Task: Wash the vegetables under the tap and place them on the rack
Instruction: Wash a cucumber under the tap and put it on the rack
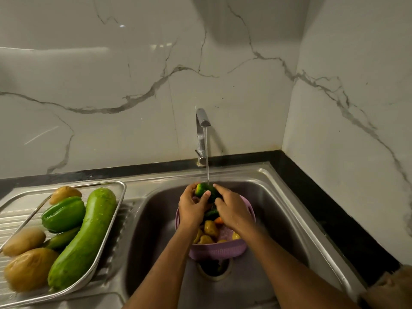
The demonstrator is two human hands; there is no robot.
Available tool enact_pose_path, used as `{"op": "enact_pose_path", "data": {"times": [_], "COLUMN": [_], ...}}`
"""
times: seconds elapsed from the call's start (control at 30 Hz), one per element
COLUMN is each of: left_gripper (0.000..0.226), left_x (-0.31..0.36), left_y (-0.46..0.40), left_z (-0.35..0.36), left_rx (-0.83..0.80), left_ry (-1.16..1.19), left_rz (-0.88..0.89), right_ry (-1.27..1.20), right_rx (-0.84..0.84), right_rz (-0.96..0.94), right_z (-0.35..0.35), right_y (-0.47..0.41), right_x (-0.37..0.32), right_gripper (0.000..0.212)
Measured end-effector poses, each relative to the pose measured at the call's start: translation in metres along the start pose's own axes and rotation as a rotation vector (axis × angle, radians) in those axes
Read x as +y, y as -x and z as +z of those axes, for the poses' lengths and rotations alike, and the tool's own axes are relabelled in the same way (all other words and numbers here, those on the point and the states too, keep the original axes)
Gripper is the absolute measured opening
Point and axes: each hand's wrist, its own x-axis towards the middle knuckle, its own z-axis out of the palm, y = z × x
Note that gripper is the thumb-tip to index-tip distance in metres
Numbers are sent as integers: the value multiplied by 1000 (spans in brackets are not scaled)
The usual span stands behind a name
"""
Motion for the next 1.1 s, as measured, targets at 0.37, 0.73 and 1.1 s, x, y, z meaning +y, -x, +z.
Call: {"op": "enact_pose_path", "data": {"times": [0.37,0.73,1.1], "left_gripper": [32,43,47], "left_x": [2,7,16], "left_y": [1,5,1], "left_z": [-6,-8,-16], "left_rx": [10,-158,-200], "left_ry": [-89,-141,33], "left_rz": [62,100,63], "right_ry": [84,82,108], "right_rx": [-32,-17,51], "right_rz": [62,47,-4], "right_z": [6,0,-6], "right_y": [-5,-2,0], "right_x": [3,0,-4], "right_gripper": [65,56,53]}}
